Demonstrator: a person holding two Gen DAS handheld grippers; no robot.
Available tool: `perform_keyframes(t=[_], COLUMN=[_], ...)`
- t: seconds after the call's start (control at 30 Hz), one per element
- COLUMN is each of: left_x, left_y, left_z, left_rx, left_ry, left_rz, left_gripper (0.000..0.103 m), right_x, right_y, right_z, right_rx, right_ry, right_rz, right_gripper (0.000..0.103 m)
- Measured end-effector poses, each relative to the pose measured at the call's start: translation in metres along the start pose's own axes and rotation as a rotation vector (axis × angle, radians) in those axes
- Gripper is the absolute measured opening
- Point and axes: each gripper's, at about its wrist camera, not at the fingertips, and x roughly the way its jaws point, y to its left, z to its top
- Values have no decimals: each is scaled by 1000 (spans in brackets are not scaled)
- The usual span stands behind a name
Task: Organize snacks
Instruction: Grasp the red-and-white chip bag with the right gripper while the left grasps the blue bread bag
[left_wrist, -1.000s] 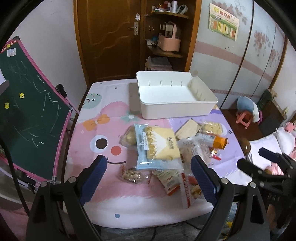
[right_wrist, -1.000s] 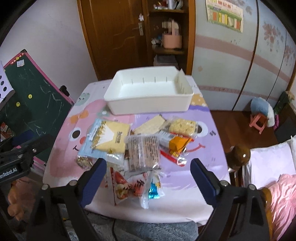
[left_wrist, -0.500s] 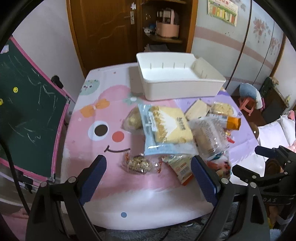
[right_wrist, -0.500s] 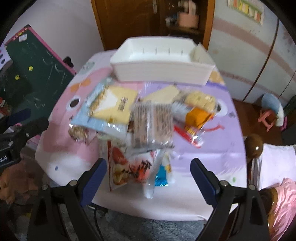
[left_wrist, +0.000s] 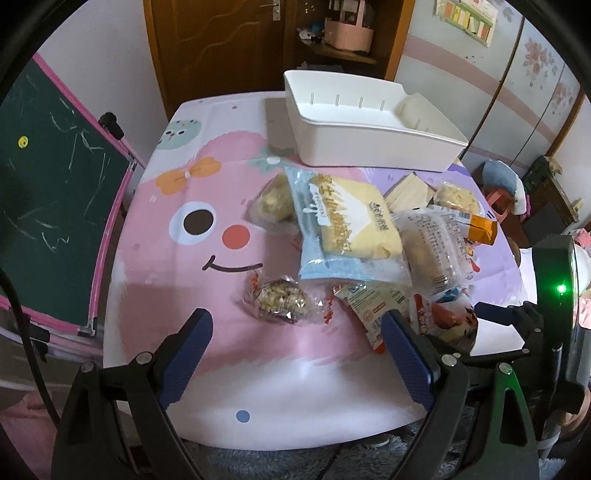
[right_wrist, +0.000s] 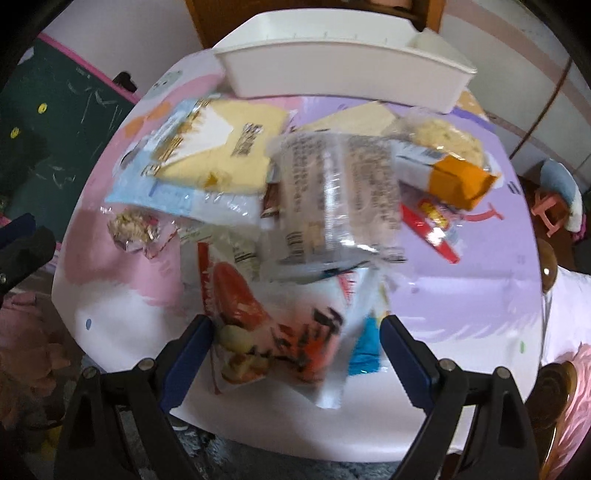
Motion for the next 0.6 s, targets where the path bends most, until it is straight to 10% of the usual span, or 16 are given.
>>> perform_keyframes(t=[0.3, 0.6], left_x=[15, 26], left_y=[6, -12], left_z=[3, 35], left_rx=[-38, 19], left_ry=[47, 40], left_rz=[-8, -22], left_gripper=[92, 92], right_x=[-3, -38], right_y=[9, -21], right_z=[-2, 1], right_rx=[-58, -3], right_ry=[-32, -152], right_rz=[37, 30], right_gripper=[66, 63])
